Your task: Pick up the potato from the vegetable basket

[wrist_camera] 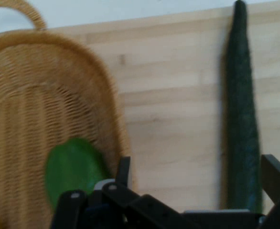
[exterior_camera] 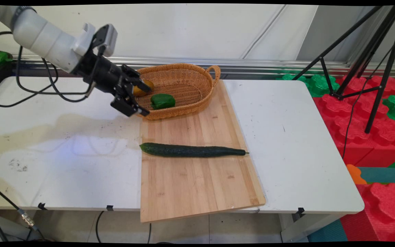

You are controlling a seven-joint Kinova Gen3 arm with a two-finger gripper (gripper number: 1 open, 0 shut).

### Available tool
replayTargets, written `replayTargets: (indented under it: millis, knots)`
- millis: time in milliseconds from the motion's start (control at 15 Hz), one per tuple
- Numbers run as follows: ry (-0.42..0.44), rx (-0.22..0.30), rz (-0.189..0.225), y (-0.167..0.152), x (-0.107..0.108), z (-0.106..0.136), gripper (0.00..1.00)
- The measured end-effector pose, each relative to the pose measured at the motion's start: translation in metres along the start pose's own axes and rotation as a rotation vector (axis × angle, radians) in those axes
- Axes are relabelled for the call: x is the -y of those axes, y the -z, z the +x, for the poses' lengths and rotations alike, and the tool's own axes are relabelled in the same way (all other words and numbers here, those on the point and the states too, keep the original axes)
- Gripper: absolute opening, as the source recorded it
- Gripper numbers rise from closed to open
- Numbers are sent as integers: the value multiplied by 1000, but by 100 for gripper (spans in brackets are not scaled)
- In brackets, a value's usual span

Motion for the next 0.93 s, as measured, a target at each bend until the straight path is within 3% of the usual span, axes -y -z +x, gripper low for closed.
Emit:
replayTargets:
  millis: [467, 933]
  knots:
    - [-3, 53, 138, 20, 37, -19, 100]
    - [-28, 124, 252, 0, 70, -40, 100]
